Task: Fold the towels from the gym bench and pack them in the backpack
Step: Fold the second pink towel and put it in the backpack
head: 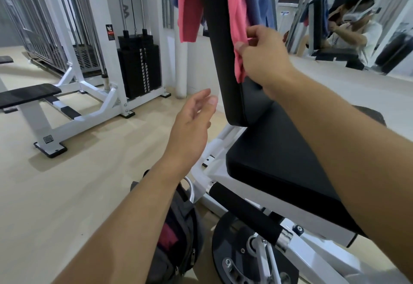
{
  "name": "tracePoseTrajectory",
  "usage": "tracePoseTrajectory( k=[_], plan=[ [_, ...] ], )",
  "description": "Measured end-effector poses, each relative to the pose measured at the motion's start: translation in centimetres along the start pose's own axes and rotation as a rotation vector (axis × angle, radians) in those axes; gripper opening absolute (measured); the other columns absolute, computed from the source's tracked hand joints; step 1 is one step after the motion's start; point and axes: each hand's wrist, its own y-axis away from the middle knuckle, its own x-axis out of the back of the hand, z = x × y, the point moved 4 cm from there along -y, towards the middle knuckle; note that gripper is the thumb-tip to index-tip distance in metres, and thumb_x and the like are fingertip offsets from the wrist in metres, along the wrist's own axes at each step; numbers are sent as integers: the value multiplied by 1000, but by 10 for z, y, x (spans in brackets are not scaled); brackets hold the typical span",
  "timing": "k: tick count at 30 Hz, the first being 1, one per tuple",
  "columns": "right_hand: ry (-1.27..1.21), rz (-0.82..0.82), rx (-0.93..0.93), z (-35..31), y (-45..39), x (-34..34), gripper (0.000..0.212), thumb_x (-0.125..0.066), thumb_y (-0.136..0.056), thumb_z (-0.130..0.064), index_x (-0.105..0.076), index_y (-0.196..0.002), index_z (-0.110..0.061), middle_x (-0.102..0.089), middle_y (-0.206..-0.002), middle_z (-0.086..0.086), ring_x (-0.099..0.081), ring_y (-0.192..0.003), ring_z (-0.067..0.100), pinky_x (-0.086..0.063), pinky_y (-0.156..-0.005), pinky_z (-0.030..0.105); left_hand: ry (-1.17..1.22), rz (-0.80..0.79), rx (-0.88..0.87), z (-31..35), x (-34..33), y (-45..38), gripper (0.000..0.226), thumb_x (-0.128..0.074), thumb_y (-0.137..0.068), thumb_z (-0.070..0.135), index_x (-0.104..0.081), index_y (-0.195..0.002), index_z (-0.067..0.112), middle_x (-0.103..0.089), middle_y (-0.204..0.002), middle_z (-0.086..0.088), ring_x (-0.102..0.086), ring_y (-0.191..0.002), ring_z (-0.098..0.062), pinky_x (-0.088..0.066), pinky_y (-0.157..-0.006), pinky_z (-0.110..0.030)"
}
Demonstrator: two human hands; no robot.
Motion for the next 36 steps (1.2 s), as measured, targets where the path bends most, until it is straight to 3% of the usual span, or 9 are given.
tracePoseTrajectory(
  k=[8, 11, 16, 19, 22, 25, 28, 32, 36],
  plan=[
    [-181, -213, 168, 1, 73, -3, 18, -65, -96, -8, -70, -113, -7, -76, -99, 9, -73, -90, 25, -60, -85, 36, 270, -125, 33, 11, -18, 3, 46, -57, -102, 43, -49, -146, 30, -69, -133, 2, -65, -124, -16, -56, -100, -48],
    [-75, 14, 276, 12, 68, 11, 19, -73, -91, -19, -72, -109, -13, -73, -103, 0, -67, -93, 10, -55, -88, 28, 342, -114, -2, 16, -24, 2, 32, -53, -106, 23, -53, -137, 12, -72, -125, -13, -72, -113, -27, -60, -94, -46],
    [-73, 199, 4, 57, 30, 30, 100, -82, -82, -39, -21, -160, -20, -35, -158, 1, -36, -145, 13, -32, -117, 25, 218, -79, -17, 13, -21, 1, 23, -44, -108, 7, -64, -118, 11, -79, -92, -8, -78, -82, -22, -63, -77, -31],
    [-249, 56, -225, 79, 11, 24, 123, -85, -80, -41, 6, -162, -28, -38, -157, 10, -58, -128, 23, -57, -98, 38, 76, -64, 21, 4, -18, -1, 31, -43, -103, 0, -69, -112, 15, -77, -81, 0, -74, -70, -18, -63, -73, -31],
    [-259, -24, -330, 77, -5, 18, 105, -79, -85, -42, -8, -161, -25, -58, -136, 11, -69, -73, 12, -56, -53, 22, -9, -47, 88, -5, -16, 0, 30, -43, -102, 1, -68, -100, 18, -70, -67, 3, -65, -59, -11, -64, -74, -33],
    [-212, -52, -332, 67, -18, 11, 43, -70, -94, -36, -50, -127, -16, -64, -86, 4, -53, -46, 9, -43, -44, 23, -134, -43, 126, -17, -15, 7, 28, -44, -100, 1, -61, -80, 12, -53, -51, 10, -54, -49, -7, -65, -75, -41],
    [-350, 20, -417, 80, -29, 14, 10, -58, -99, -18, -57, -107, -12, -60, -73, 6, -52, -37, 11, -43, -39, 21, -235, -2, 75, -21, -12, 16, 35, -45, -100, 9, -55, -66, 7, -53, -49, 4, -52, -51, -13, -57, -62, -51],
    [-537, 252, -472, 122, -20, 62, 27, -45, -102, -4, -54, -127, -8, -57, -116, 11, -68, -82, 19, -57, -54, 22, -179, 261, -118, -3, 5, 28, 45, -50, -101, 16, -39, -57, 8, -32, -53, 3, -28, -48, -6, -24, -47, -18],
    [-429, 227, -684, 198, -29, 122, 79, -63, -99, -34, -26, -151, 12, -36, -155, 20, -40, -143, 32, -49, -75, 4, -44, 526, -78, -10, 31, 33, 32, -70, -90, 16, -50, -67, 9, -31, -58, 2, -31, -54, -11, -29, -49, -25]
  ],
)
